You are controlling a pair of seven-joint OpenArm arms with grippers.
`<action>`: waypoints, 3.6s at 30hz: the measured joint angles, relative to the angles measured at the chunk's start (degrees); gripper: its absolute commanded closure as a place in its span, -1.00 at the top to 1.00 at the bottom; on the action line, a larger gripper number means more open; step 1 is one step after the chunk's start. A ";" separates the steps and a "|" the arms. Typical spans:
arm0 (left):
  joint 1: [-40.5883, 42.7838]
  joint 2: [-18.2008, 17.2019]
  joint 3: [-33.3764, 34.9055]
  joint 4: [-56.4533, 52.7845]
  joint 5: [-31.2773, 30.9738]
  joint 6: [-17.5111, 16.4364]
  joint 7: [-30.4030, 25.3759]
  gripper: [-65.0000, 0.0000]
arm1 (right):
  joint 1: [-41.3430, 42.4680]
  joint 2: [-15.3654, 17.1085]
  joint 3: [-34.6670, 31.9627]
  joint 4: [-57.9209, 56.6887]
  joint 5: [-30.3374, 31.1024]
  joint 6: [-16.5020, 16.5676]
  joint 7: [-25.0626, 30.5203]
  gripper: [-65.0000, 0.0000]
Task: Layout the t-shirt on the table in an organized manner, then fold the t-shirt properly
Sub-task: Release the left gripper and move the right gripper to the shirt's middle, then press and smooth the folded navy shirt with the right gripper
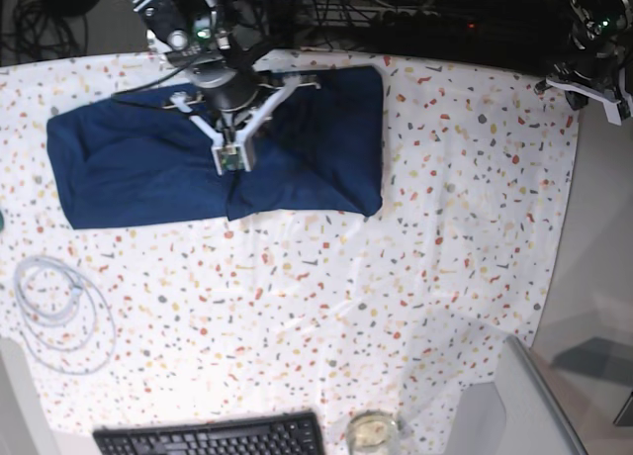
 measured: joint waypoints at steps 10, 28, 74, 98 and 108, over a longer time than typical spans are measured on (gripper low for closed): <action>0.42 -0.13 -0.26 -0.02 0.02 0.02 0.07 -1.00 | 4.79 -2.91 -4.50 -13.77 -0.11 -3.06 -0.17 -1.00; 0.13 -0.26 -0.13 -0.02 0.02 0.02 0.04 -1.00 | -6.12 4.15 6.67 3.04 -0.81 -3.30 -0.11 -1.00; 0.31 0.81 0.24 -1.31 0.02 0.02 -0.07 -1.00 | 16.72 -2.23 6.86 -9.11 -0.13 11.15 0.22 -0.13; 0.13 0.66 -0.28 -1.36 0.00 0.02 0.04 -1.00 | 11.69 -3.61 21.14 -17.35 -0.57 15.26 -0.46 -0.98; 0.13 0.63 0.11 -1.36 0.02 0.04 0.04 -1.00 | 11.56 -3.58 21.09 -13.57 -0.83 15.26 -0.28 0.01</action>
